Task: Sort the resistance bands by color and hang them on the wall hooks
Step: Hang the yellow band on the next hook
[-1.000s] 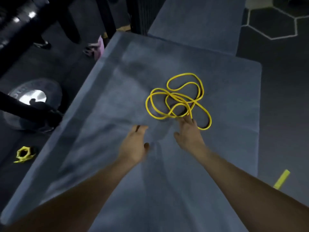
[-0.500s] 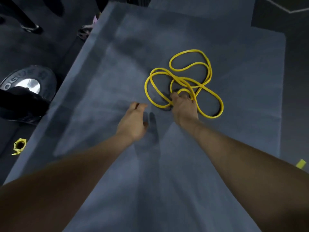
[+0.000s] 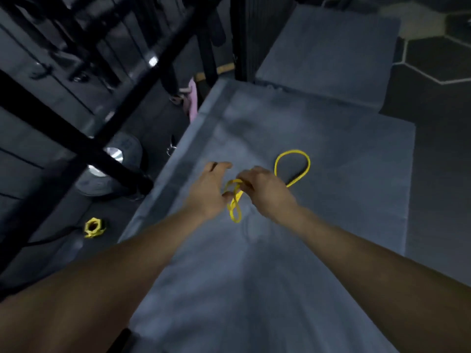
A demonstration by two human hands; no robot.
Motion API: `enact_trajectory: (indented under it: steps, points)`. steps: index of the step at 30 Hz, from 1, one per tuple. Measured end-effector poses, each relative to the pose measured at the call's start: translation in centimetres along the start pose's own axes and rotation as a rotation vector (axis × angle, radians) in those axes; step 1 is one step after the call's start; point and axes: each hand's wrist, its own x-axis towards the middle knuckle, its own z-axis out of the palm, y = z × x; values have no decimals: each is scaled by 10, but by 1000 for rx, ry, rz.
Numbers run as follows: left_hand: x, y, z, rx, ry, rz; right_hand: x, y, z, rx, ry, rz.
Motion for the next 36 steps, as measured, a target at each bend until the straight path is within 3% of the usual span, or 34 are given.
enact_trajectory:
  steps: [7,11,20,26,29,36]
  points:
    - [-79,19,-119,-39,65,43,-23,-134,-75,70,64,-95]
    - [-144,26,-179,-265,35,47,-49,-207,-106,145,102,-169]
    - [-276,38,-273,-350,342,-9,-115,-341,-147,278,124,-328]
    - [-351,40,-323,-544,630,-132,-140,-390,-149,262,-43,-395]
    - [-378,39,-347,-577,626,-105,-147,-403,-157,253,-90,-441]
    - [-398,46,-365,-531,594,-103,-139,-422,-183,334,-19,-461]
